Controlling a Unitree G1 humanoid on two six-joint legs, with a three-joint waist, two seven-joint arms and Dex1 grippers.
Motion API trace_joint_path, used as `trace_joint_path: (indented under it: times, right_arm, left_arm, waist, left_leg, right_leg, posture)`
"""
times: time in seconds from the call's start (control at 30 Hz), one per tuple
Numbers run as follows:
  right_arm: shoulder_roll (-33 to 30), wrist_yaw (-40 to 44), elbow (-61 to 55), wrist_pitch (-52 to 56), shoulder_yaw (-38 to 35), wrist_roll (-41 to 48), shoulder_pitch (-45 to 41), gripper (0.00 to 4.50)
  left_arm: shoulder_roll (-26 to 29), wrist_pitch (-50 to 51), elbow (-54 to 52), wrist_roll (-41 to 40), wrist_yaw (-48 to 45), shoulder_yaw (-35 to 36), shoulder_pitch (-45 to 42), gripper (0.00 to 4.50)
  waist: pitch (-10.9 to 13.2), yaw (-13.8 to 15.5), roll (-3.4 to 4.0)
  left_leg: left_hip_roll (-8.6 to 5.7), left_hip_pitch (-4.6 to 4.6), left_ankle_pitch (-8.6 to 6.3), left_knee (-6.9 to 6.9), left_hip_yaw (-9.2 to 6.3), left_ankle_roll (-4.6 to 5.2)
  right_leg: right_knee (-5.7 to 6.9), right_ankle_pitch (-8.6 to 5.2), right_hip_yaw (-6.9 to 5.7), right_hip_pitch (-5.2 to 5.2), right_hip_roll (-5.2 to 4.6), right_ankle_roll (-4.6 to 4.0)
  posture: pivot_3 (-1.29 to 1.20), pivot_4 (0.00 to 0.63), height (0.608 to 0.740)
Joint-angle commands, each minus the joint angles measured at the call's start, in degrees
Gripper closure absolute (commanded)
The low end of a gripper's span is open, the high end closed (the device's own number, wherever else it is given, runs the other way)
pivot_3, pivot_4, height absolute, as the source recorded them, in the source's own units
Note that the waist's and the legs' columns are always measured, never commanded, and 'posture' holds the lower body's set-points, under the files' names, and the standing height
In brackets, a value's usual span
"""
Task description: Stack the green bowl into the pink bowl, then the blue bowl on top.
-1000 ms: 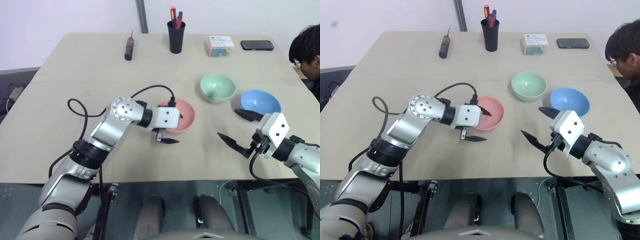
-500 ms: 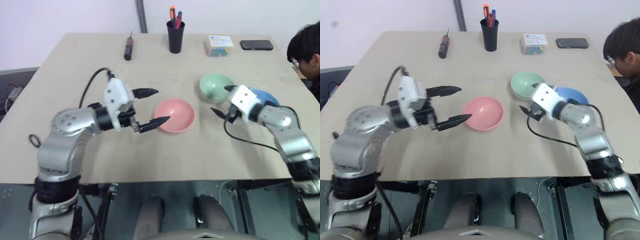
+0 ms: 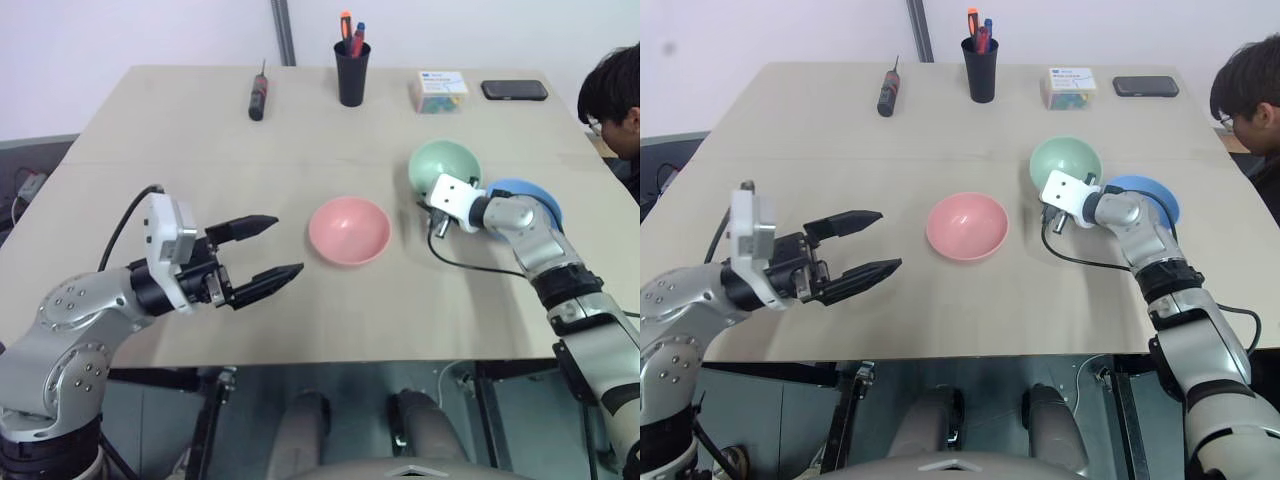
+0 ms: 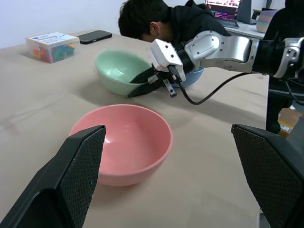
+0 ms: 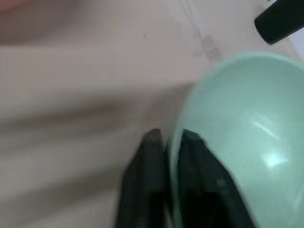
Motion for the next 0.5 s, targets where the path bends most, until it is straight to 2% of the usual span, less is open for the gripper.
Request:
trace_joint_path:
  times: [0.03, 0.13, 0.2, 0.27, 0.4, 0.5]
  right_arm:
    - [-0.2, 1.2, -2.6, -1.6, -1.9, 0.8, -2.3, 4.45]
    - [-0.7, 5.5, -9.7, 0.1, -3.1, 4.2, -0.7, 4.45]
    - [-0.8, 11.5, -23.4, 8.0, -5.0, 12.6, 2.0, 4.45]
    - [-0.8, 14.0, -35.0, 16.3, -6.1, 18.4, 4.1, 4.45]
    - [0.1, 13.5, -51.6, 29.5, -4.7, 23.7, 7.2, 4.45]
    - [1.5, 12.3, -56.5, 33.9, -2.3, 24.1, 9.2, 4.45]
  left_arm:
    - [1.0, -2.2, -2.0, -1.8, 0.1, 1.9, 1.3, 0.00]
    - [1.6, -3.4, -1.2, -2.0, -0.4, 2.2, 2.4, 0.00]
    - [2.1, -4.7, 0.5, -1.3, -1.4, 2.6, 3.4, 0.00]
    - [2.4, -6.2, 2.1, -0.2, -2.2, 2.6, 4.4, 0.00]
    - [3.2, -9.0, 5.1, 1.6, -3.6, 2.0, 5.2, 0.00]
    - [4.1, -9.7, 7.0, 1.6, -4.3, 2.2, 4.4, 0.00]
  waist:
    - [0.0, -0.2, 0.00]
    - [0.0, -0.3, 0.02]
    - [0.0, -0.5, 0.04]
    - [0.0, -0.5, 0.05]
    - [0.0, -0.6, 0.05]
    - [0.0, -0.5, 0.03]
  left_leg:
    - [0.00, 0.00, 0.00, 0.00, 0.00, 0.00]
    - [0.00, -0.01, 0.00, 0.00, -0.02, 0.00]
    - [0.00, -0.02, 0.00, -0.03, -0.07, 0.00]
    - [0.03, -0.03, -0.01, -0.13, -0.23, 0.00]
    - [0.05, -0.04, -0.01, -0.21, -0.24, 0.01]
    - [0.03, -0.03, -0.01, -0.21, -0.23, 0.01]
  right_leg:
    - [0.00, 0.00, 0.01, 0.00, 0.00, 0.00]
    - [-0.01, 0.00, 0.00, 0.00, -0.01, 0.00]
    - [-0.01, 0.00, 0.02, -0.02, -0.01, 0.00]
    - [-0.01, 0.00, 0.03, -0.10, -0.01, 0.00]
    - [-0.01, 0.00, 0.05, -0.17, -0.01, 0.00]
    - [0.00, 0.00, 0.03, -0.17, -0.01, 0.00]
  posture:
    - [0.00, 0.150, 0.740]
    - [0.00, 0.150, 0.740]
    - [0.00, 0.150, 0.740]
    - [0.00, 0.150, 0.740]
    - [0.00, 0.150, 0.740]
    - [0.00, 0.150, 0.740]
